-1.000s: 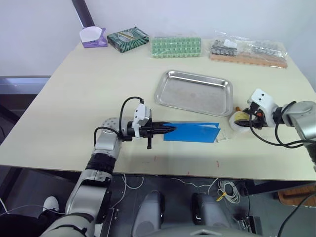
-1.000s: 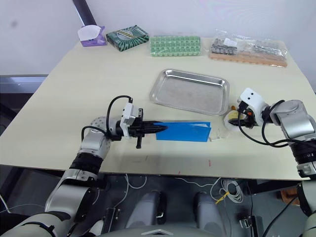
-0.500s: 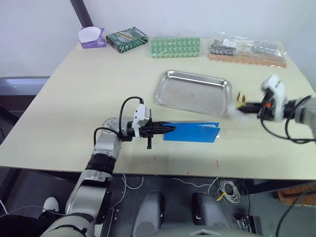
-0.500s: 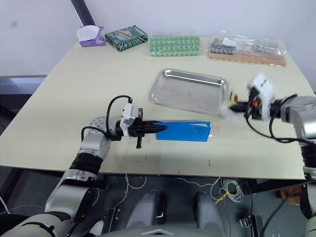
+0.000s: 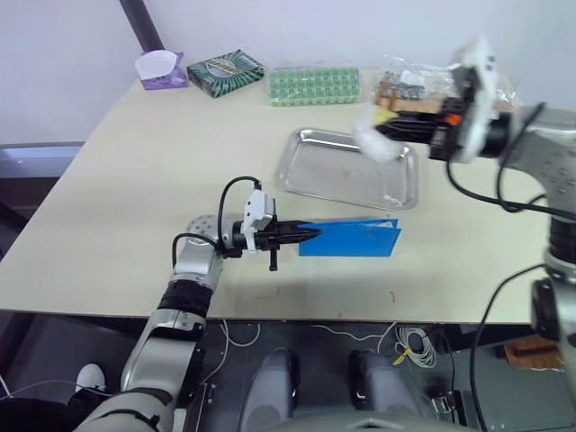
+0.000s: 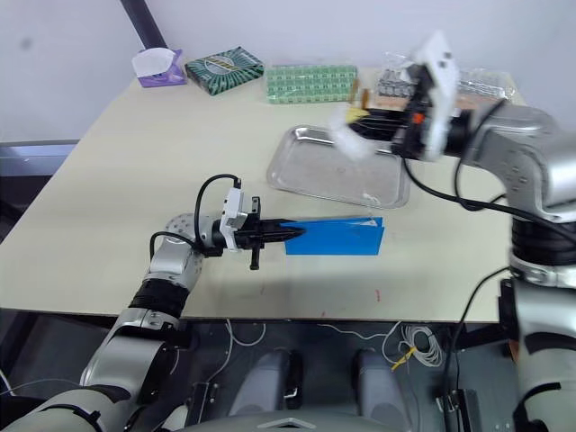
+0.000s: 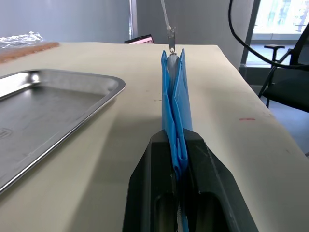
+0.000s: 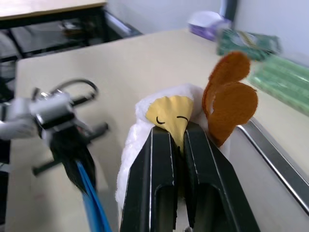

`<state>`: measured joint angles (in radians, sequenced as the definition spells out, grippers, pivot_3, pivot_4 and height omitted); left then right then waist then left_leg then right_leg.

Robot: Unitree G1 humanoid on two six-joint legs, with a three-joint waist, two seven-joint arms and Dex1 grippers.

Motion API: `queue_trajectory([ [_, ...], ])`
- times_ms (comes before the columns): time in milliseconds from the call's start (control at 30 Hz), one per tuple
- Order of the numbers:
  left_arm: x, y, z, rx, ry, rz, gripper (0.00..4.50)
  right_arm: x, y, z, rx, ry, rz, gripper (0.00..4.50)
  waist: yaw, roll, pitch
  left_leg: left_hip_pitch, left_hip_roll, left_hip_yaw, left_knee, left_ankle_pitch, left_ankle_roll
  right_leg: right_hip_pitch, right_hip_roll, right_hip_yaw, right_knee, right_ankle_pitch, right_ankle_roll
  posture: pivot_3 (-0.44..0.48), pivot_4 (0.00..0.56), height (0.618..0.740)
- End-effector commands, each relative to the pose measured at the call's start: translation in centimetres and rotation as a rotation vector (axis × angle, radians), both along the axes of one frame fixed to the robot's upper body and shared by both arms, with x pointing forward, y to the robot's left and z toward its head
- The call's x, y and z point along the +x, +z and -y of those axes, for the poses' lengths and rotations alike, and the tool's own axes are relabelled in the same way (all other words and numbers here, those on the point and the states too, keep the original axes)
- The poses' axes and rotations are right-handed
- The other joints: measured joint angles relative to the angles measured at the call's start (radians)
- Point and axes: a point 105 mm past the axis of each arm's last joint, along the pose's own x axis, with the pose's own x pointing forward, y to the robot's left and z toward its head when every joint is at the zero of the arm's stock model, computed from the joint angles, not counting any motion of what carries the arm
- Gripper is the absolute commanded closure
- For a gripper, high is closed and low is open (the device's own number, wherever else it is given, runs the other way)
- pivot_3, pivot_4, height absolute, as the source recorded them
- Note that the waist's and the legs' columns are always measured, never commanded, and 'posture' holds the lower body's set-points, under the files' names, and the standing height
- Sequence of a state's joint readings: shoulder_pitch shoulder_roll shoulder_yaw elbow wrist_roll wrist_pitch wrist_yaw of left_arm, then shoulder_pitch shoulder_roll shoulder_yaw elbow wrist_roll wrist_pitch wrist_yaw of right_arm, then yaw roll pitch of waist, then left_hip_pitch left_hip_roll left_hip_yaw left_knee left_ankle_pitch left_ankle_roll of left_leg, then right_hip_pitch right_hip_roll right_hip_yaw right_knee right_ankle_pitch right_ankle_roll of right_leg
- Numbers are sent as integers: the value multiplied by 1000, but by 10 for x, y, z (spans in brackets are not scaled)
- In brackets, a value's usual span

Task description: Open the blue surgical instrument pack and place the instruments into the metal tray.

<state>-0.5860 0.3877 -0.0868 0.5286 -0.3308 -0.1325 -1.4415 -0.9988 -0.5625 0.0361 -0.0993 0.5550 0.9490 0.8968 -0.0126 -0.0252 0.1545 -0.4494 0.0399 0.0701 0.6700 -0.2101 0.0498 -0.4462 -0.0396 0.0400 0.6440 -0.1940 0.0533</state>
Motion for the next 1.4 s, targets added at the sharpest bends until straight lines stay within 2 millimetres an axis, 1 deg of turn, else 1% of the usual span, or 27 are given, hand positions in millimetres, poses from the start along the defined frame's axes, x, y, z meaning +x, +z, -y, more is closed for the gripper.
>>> queue_trajectory([
  [33, -3, -9, 2, 45, -18, -9, 4500, -3, 18, -16, 17, 40, 95, 4465, 3, 0, 0, -1, 0, -1, 0, 0, 0, 0, 0, -1, 0, 1, 2, 0, 150, 740],
  [200, -3, -9, 3, 46, -19, -8, 4500, -1, 18, -19, 16, 47, 99, 4465, 3, 0, 0, -2, -1, 0, 0, 0, 0, 0, -1, -1, -2, 2, 3, 0, 150, 740],
  [267, -5, -11, 4, 54, -27, -10, 4500, 1, 17, -49, 31, 112, 97, 4465, -2, 0, 0, -1, 0, 0, 0, 0, 0, 0, -1, -1, -1, 1, 2, 0, 150, 740],
  [300, -5, -11, 4, 57, -30, -10, 4500, 1, 17, -58, 33, 131, 98, 4465, -6, 1, 0, 0, 0, 0, 0, 0, 0, 0, 0, -1, 0, 1, 2, 0, 150, 740],
  [333, -6, -12, 4, 58, -31, -11, 4500, 1, 17, -63, 34, 141, 98, 4465, -8, 1, 0, 1, 0, 1, 0, 0, 0, 0, 0, 0, 0, 1, 1, 0, 150, 740],
  [500, -6, -14, 5, 59, -24, -14, 4500, 2, 9, -76, 24, 169, 91, 4465, 2, 1, 0, -1, 1, -2, -1, 0, 0, 0, 2, -1, 1, 2, 3, 0, 150, 740],
  [600, -5, -15, 5, 60, -20, -17, 4500, -1, 4, -85, 18, 192, 86, 4465, -1, 1, 0, -1, 0, 0, 0, 0, 0, 0, 1, 0, -1, 2, 3, 0, 150, 740],
  [900, -3, -15, 10, 59, -13, -16, 4500, -11, 2, -111, 45, 242, 80, 4465, -1, 1, 0, 0, 1, 0, 0, 0, 0, 0, 2, 0, 1, 2, 3, 0, 150, 740],
  [1000, -3, -15, 9, 57, -9, -16, 4500, -11, 1, -112, 49, 238, 81, 4465, 0, 1, 0, 0, 1, -1, 0, 0, 0, 0, 2, 0, 1, 2, 3, 0, 150, 740],
  [1133, -2, -16, 7, 53, 10, -18, 4500, -13, 0, -101, 67, 217, 80, 4465, 0, 1, 0, 0, 1, -1, 0, 0, 0, 0, 2, 0, 1, 2, 3, 0, 150, 740],
  [1233, -1, -16, 5, 47, 26, -20, 4500, -21, -9, -84, 61, 196, 65, 4465, 1, 1, 0, 0, 1, -1, 0, 0, 0, 0, 2, -1, 0, 2, 3, 0, 150, 740],
  [1267, -1, -16, 4, 45, 31, -21, 4500, -25, -15, -74, 59, 183, 55, 4465, 1, 1, 0, 0, 1, -1, 0, 0, 0, 0, 1, -1, 0, 1, 2, 0, 150, 740],
  [1333, -1, -17, 3, 42, 38, -23, 4500, -32, -22, -64, 57, 163, 41, 4465, 3, 0, -1, 0, 1, -1, 0, 0, 0, 1, 1, -1, 0, 1, 2, 0, 150, 740],
  [1400, 0, -17, 2, 40, 46, -26, 4500, -40, -34, -52, 35, 130, 25, 4465, 0, 0, -1, 0, 1, -2, 0, 0, 0, 1, 1, -1, 0, 0, 0, 0, 150, 740],
])
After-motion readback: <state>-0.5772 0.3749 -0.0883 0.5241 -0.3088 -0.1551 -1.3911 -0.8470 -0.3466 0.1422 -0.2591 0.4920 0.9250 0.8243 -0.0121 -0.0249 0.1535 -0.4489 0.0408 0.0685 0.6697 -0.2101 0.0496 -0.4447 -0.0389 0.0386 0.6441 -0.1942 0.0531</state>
